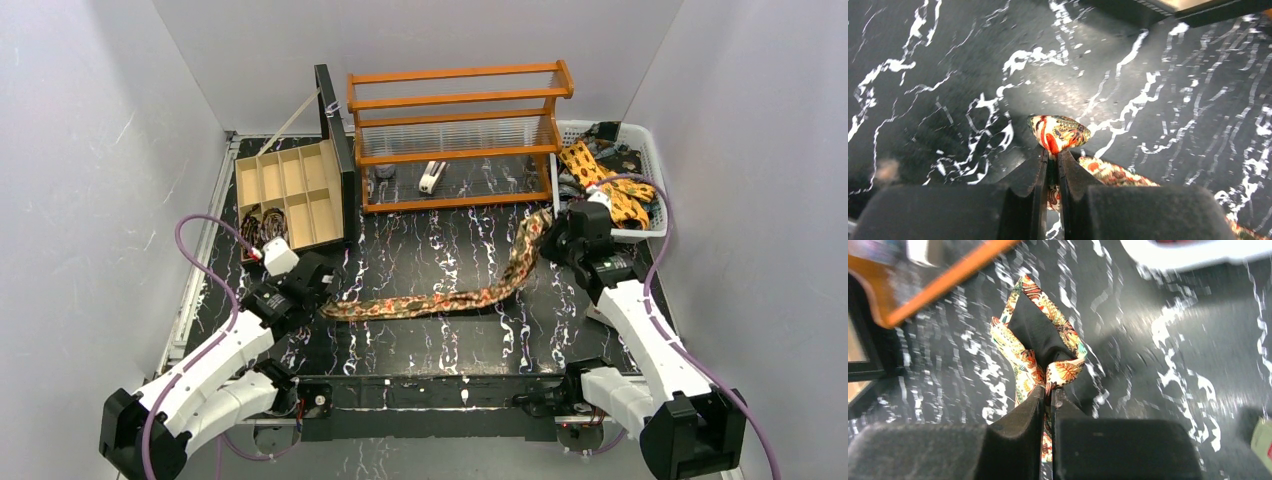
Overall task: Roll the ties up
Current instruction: Flatten out the tie at the center of the board.
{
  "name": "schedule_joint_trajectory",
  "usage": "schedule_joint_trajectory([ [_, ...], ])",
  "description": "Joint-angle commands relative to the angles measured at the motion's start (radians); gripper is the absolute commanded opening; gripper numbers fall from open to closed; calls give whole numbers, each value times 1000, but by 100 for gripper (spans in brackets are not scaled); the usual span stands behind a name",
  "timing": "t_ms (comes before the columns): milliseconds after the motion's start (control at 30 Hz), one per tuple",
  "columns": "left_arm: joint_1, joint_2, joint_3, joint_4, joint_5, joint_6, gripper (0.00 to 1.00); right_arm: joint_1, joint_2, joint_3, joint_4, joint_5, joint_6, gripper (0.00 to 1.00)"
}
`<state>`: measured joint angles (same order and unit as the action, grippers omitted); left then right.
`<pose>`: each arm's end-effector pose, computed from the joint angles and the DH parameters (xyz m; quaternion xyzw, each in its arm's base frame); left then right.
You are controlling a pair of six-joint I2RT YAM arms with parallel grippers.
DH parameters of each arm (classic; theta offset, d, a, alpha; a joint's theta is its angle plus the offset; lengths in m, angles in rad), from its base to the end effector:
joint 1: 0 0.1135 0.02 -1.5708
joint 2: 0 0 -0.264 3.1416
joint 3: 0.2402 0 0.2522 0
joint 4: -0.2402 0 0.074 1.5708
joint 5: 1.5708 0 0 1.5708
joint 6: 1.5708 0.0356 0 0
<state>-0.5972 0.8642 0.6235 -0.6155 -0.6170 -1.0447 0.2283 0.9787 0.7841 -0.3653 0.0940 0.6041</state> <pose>0.1508 -0.0776 0.2363 -0.3016 0.8468 -0.0500 0.4353 0.2124 0.0459 0.2859 0.1856 0.8544 0.1579 0.4590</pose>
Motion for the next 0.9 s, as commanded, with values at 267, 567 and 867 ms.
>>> schedule_joint_trajectory([
  [267, 16, -40, 6, -272, -138, -195, 91, -12, -24, -19, -250, 177, 102, 63],
  [567, 17, -81, 80, -291, -101, -79, 98, -11, 22, 179, -194, 5, -81, 72],
  [867, 30, -50, 98, -216, 82, 68, 98, 143, 190, 81, 79, -561, -162, 63],
])
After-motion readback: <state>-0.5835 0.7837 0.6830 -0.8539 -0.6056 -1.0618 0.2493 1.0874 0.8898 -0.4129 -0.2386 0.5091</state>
